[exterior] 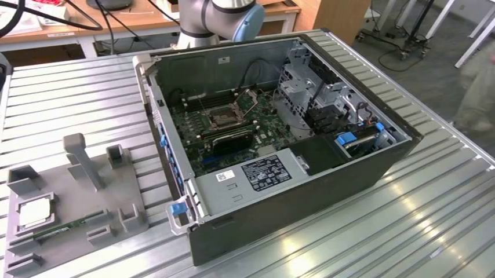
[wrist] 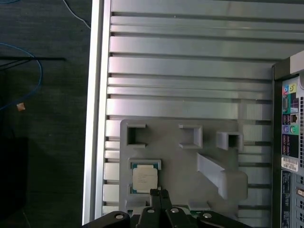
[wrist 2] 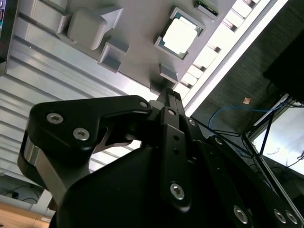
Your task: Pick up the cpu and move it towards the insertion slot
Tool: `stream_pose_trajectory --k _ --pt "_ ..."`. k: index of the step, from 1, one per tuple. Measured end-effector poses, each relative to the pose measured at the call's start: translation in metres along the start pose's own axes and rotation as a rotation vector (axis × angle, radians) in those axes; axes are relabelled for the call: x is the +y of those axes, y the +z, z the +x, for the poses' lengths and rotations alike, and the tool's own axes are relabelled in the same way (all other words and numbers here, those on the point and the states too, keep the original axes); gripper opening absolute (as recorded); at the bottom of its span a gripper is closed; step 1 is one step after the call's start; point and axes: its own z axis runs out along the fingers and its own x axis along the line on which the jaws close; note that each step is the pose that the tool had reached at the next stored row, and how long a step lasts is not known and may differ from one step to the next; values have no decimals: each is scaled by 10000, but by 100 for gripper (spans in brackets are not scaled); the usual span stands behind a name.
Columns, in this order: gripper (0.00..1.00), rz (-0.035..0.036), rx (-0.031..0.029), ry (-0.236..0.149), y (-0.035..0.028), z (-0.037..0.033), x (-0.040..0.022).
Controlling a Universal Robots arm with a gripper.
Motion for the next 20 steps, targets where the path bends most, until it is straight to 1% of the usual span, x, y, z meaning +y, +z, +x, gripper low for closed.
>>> stream_pose_trajectory --k 8,10,14,18,20 --pt "11 130 3 0 -1 3 -135" --pt "11 156 3 0 1 3 -159" --pt "11 165 3 0 22 3 -185" --pt "11 165 3 1 60 4 -201" --pt "11 167 6 1 61 4 -202"
